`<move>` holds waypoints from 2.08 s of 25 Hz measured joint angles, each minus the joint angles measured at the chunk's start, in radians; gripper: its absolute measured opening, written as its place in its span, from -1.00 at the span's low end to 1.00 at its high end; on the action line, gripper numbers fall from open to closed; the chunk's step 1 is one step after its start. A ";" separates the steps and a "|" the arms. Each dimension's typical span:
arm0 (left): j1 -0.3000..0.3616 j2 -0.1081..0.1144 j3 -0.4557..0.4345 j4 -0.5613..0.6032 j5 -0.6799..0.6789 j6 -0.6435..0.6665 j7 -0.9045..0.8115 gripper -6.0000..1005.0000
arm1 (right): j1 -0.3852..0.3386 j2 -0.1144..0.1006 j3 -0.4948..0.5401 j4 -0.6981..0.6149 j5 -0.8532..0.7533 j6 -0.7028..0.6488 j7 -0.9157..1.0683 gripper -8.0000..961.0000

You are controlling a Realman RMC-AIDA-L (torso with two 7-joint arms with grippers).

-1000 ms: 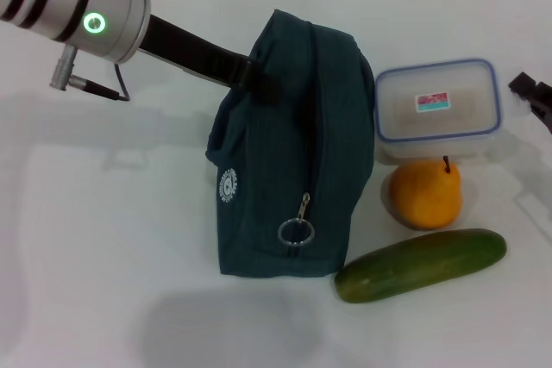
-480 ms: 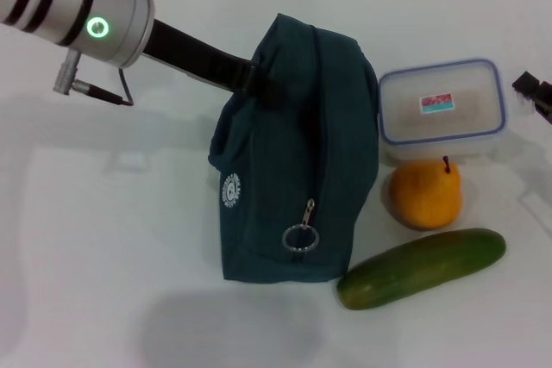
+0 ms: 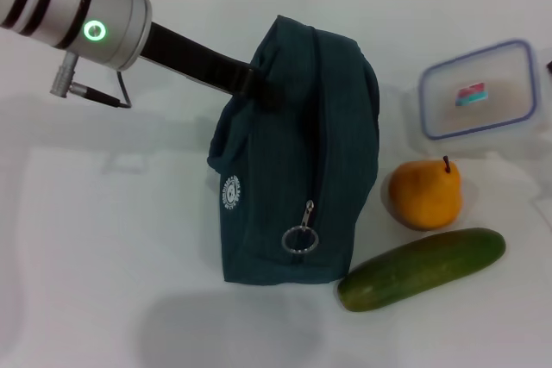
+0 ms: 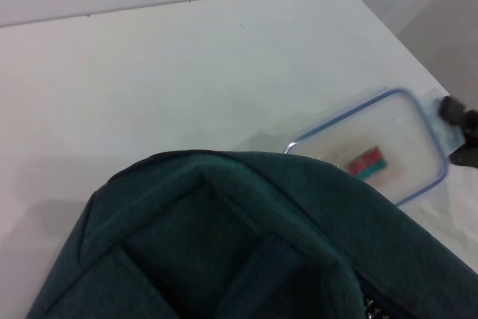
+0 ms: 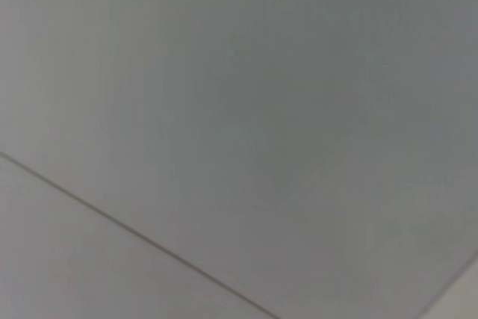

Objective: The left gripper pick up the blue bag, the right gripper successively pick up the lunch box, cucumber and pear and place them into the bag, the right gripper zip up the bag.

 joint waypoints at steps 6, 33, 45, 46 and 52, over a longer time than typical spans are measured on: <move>-0.007 0.001 0.000 0.000 0.000 0.000 0.000 -0.90 | -0.014 -0.002 -0.001 0.007 0.027 -0.058 0.013 -0.81; -0.021 0.001 0.000 0.000 0.000 -0.002 0.000 -0.90 | -0.008 -0.002 0.001 0.020 0.088 -0.230 0.064 -0.81; -0.016 0.000 0.000 0.000 0.000 -0.001 0.000 -0.90 | -0.012 -0.002 -0.010 0.018 0.093 -0.133 0.068 -0.95; -0.014 0.000 0.000 0.000 0.000 -0.001 0.001 -0.90 | -0.015 -0.002 -0.015 0.021 0.088 -0.088 0.065 -0.96; -0.008 0.001 -0.001 -0.009 0.000 -0.004 0.011 -0.90 | -0.041 0.002 -0.017 0.020 0.093 -0.001 0.032 -0.98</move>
